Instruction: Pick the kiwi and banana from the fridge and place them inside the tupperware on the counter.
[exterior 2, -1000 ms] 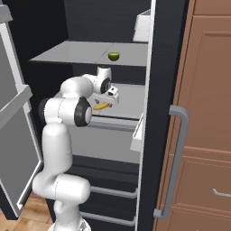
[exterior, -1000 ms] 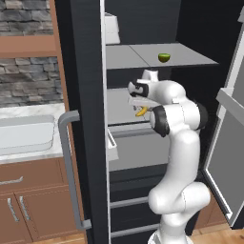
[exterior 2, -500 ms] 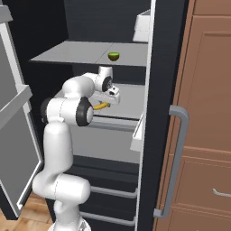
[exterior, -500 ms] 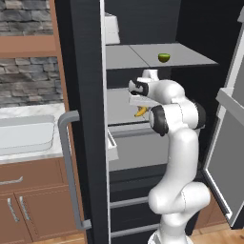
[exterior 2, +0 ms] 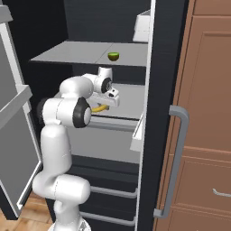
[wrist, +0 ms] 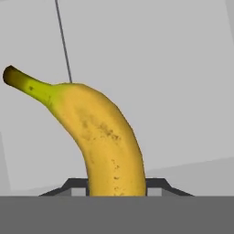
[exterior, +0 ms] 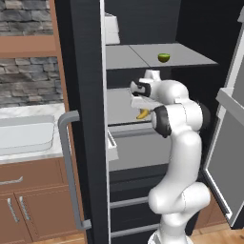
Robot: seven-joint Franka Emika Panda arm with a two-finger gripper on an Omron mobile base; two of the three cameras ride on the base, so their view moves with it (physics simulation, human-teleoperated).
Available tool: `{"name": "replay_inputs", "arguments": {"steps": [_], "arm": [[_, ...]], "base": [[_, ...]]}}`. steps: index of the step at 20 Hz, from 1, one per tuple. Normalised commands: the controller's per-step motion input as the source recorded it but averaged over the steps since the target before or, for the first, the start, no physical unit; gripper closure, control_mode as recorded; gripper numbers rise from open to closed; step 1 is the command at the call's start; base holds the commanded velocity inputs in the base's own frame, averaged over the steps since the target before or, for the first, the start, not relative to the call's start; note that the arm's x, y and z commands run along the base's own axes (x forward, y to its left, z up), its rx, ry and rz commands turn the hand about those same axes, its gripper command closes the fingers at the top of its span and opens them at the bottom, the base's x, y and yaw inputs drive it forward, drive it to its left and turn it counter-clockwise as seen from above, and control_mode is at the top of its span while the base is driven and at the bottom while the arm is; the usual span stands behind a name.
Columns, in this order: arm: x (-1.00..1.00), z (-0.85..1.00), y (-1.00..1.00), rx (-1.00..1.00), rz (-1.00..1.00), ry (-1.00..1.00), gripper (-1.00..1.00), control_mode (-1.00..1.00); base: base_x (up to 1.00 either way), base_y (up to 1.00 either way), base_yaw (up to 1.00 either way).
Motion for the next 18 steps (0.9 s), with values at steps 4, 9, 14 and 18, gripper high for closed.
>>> {"name": "replay_inputs", "arguments": {"steps": [4, 9, 14, 18], "arm": [[-0.67, 0.02, 0.0, 0.0, -0.13, 0.0, 1.0, -1.0], [-0.76, 0.2, 0.0, -0.01, -0.14, -0.13, 1.0, -1.0], [-0.73, 0.47, 0.0, 0.0, -0.01, -0.02, 1.0, -1.0], [-0.61, 0.6, 0.0, -0.03, 0.0, 0.01, 1.0, -1.0]], "base": [[0.0, 0.0, 0.0], [0.0, 0.0, 0.0], [0.0, 0.0, 0.0], [0.0, 0.0, 0.0]]}}
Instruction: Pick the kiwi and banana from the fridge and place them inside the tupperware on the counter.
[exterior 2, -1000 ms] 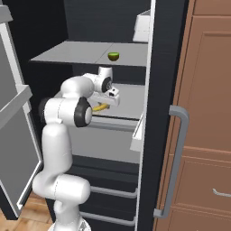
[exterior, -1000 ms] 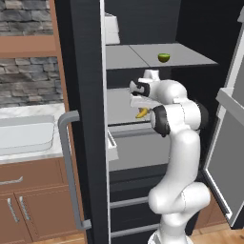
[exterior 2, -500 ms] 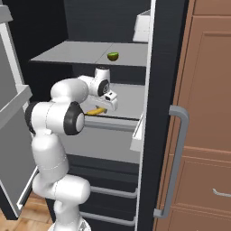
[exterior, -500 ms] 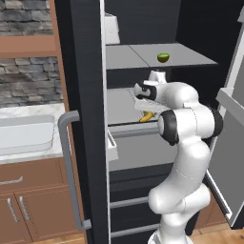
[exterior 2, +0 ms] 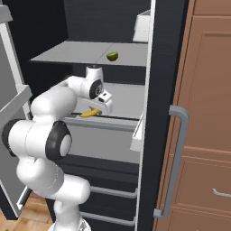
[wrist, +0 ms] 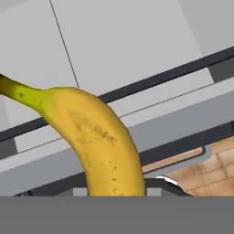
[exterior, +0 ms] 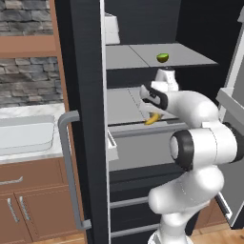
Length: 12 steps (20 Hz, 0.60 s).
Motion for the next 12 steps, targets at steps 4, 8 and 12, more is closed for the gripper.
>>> {"name": "replay_inputs", "arguments": {"steps": [4, 8, 12], "arm": [[-0.62, 0.7, 0.0, -0.02, 0.0, 0.0, 1.0, -1.0], [-0.77, 0.58, 0.0, 0.0, 0.0, 0.0, 1.0, -1.0], [-0.93, 0.4, 0.0, 0.0, 0.0, 0.0, 1.0, -1.0]], "base": [[0.0, 0.0, 0.0], [0.0, 0.0, 0.0], [0.0, 0.0, 0.0]]}}
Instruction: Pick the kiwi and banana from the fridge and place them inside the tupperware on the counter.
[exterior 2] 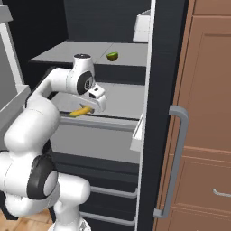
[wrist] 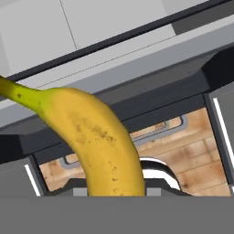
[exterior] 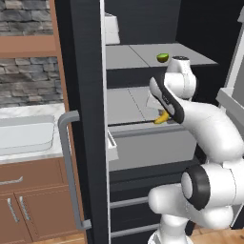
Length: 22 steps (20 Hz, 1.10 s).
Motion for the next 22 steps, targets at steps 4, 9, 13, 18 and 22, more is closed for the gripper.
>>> {"name": "replay_inputs", "arguments": {"steps": [4, 9, 13, 18, 22], "arm": [[-1.0, 0.29, 0.0, 0.0, 0.0, 0.0, 1.0, -1.0], [-0.81, 0.36, 0.0, 0.0, 0.0, 0.0, 1.0, -1.0], [-0.68, 0.28, 0.0, 0.0, 0.0, 0.0, 1.0, -1.0], [-0.71, 0.23, -0.03, 0.0, 0.0, 0.0, 1.0, -1.0], [-0.72, 0.13, -0.01, 0.0, 0.0, 0.0, 1.0, -1.0]], "base": [[0.0, 0.0, 0.0], [0.0, 0.0, 0.0], [0.0, 0.0, 0.0], [0.0, 0.0, 0.0], [0.0, 0.0, 0.0]]}}
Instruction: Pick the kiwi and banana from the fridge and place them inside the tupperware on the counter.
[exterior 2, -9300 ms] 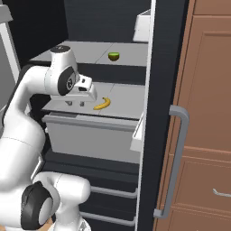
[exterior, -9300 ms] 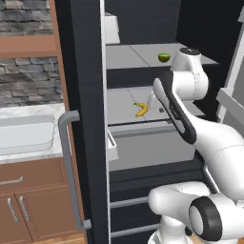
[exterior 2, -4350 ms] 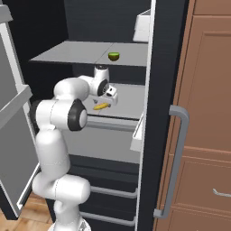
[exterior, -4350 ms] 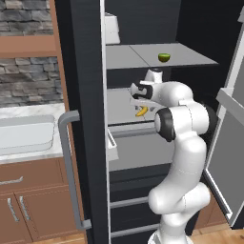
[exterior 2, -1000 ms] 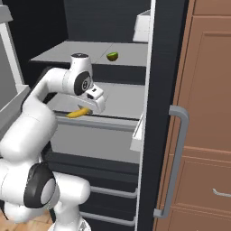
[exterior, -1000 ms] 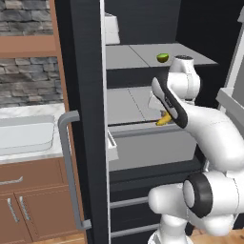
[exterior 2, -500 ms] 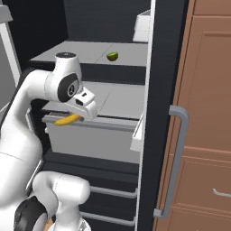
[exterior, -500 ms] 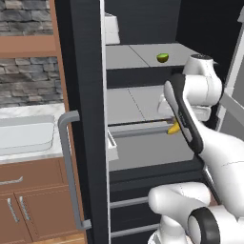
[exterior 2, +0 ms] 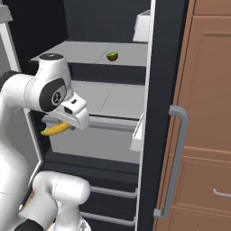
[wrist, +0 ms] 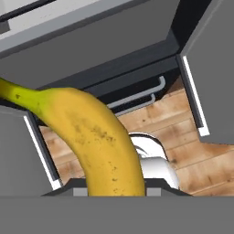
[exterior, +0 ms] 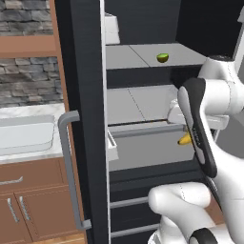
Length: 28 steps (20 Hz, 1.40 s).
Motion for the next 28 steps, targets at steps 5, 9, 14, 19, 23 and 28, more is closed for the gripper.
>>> {"name": "replay_inputs", "arguments": {"steps": [5, 9, 14, 19, 23, 28], "arm": [[-0.45, 0.04, 0.0, 0.0, 0.0, 0.0, 1.0, 1.0], [0.0, 0.0, 0.0, 0.0, 0.0, 0.0, 1.0, 1.0], [0.0, 0.0, 0.0, 0.0, 0.0, 0.0, 1.0, 1.0], [0.0, 0.0, 0.0, 0.0, 0.0, 0.0, 1.0, 1.0], [0.0, 0.0, 0.0, 0.0, 0.0, 0.0, 1.0, 1.0], [0.0, 0.0, 0.0, 0.0, 0.0, 0.0, 1.0, 1.0]], "base": [[-0.34, 0.0, -0.02], [-0.99, 0.11, 0.0], [-1.0, 0.44, 0.0], [-0.76, 0.84, 0.05], [-0.43, 0.99, 0.06], [-0.18, 1.0, 0.01]]}}
